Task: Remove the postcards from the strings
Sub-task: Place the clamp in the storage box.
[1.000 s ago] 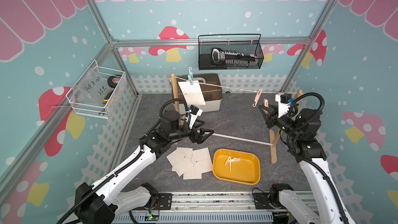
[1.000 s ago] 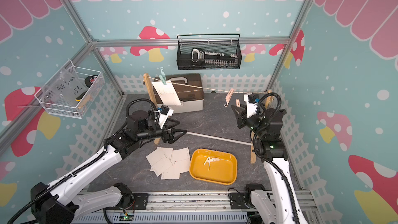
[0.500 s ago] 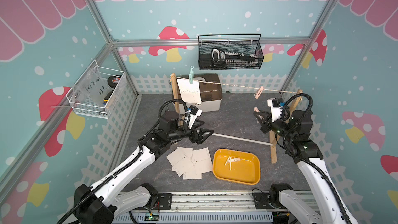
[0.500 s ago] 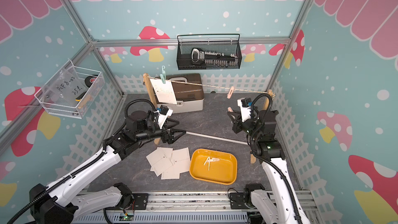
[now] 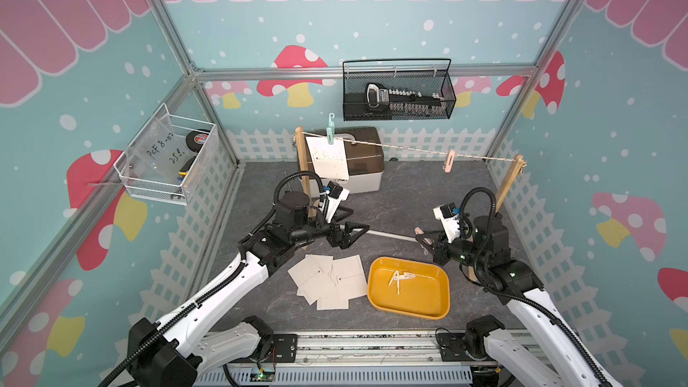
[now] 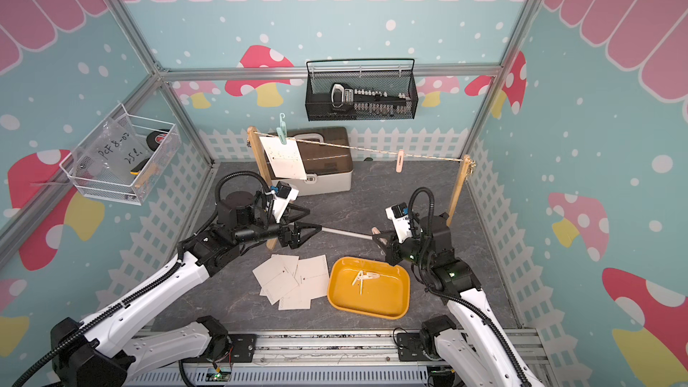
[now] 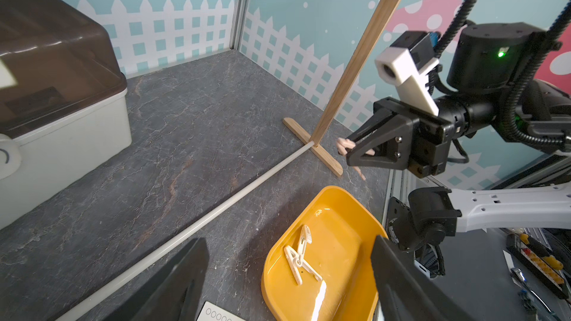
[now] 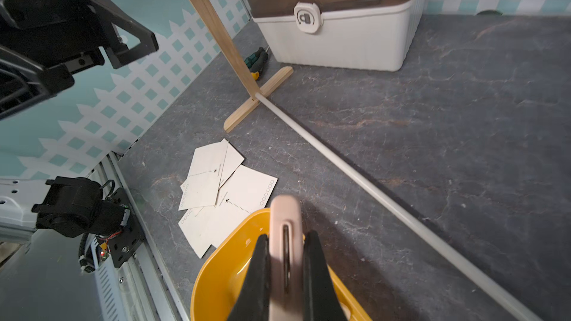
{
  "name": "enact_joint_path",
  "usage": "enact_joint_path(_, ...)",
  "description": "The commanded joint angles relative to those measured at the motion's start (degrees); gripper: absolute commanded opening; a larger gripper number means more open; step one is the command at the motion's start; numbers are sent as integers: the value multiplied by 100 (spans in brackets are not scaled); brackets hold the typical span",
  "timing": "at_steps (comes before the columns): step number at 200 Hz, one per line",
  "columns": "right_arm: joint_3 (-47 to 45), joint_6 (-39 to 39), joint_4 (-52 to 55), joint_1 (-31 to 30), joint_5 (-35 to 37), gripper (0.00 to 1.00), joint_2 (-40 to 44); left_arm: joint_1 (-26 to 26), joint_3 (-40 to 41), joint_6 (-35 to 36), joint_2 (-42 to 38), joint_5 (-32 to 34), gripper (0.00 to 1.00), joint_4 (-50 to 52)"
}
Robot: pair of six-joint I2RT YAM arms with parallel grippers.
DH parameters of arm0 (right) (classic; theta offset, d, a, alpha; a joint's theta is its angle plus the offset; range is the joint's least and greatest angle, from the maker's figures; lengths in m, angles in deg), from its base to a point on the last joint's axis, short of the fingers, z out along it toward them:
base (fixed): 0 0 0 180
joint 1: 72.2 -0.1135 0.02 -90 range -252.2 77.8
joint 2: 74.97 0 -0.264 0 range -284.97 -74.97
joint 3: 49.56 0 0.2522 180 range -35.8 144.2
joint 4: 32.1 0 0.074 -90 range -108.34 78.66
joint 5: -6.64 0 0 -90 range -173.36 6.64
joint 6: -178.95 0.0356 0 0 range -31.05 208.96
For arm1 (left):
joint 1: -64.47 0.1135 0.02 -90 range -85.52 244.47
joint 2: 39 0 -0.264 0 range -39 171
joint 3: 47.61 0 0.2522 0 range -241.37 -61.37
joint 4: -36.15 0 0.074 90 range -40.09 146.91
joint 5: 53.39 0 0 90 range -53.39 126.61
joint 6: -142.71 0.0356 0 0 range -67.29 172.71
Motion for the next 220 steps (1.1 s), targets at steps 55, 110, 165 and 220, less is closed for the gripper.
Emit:
enact_joint_path(55, -458, 498, 157, -218, 459, 22, 105, -35, 65, 240, -90, -31, 87, -64)
enact_joint_path(110, -529, 464, 398, -219, 384, 26, 180, -33, 61, 268, -86, -5, 87, -55)
enact_joint_path(165, -291, 591, 117, -219, 955, 32, 331, -32, 61, 262, -64, -14, 87, -56)
enact_joint_path(220, 394, 517, -58, -219, 1536, 42, 537, -36, 70, 278, -88, 12, 87, -30)
